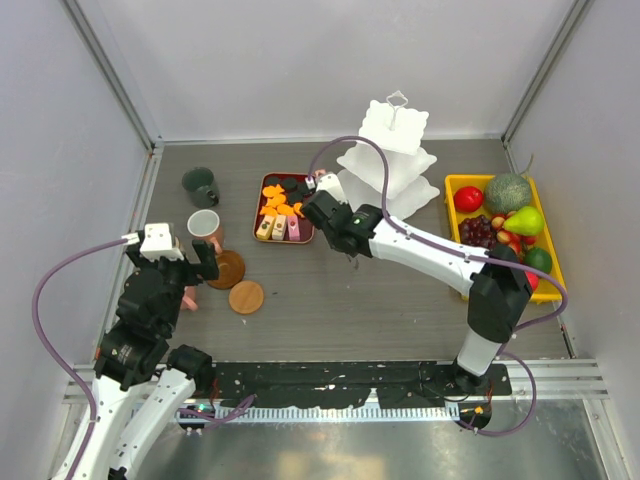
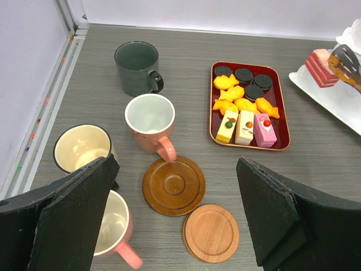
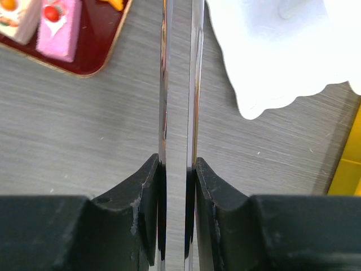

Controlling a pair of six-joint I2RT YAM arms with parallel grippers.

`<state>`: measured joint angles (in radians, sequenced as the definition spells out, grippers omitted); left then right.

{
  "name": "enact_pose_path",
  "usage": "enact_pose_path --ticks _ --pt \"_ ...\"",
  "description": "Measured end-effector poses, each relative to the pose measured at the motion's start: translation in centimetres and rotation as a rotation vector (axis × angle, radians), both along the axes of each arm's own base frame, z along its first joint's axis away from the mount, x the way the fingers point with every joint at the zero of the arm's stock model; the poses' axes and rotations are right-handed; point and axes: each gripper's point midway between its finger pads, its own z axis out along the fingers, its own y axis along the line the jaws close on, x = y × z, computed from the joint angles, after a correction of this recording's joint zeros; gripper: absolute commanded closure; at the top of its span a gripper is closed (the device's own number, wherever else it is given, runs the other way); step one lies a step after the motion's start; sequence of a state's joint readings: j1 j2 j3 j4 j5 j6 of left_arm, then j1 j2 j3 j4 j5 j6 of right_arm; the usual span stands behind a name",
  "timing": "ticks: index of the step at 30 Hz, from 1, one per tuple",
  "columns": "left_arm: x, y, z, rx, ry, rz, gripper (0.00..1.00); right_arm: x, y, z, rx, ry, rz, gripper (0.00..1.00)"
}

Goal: Serve the afternoon tea
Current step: Pick up the desert from the tray, then place the desert on the desert table.

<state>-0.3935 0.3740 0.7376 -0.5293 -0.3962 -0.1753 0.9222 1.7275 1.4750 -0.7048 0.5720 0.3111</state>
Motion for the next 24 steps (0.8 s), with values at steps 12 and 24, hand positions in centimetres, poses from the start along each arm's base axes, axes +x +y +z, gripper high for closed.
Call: enact_pose_path --ticks 12,24 --pt "-0.1 0.1 0.1 -0.002 -0.006 0.005 0.01 2.9 -3.3 -1.7 -0.036 -0.049 -0.087 0.75" --pt "-0.1 0.1 0.0 0.000 -0.003 0.005 0.01 4.2 -3.8 -4.9 -0.079 -0.022 -0.081 0.75"
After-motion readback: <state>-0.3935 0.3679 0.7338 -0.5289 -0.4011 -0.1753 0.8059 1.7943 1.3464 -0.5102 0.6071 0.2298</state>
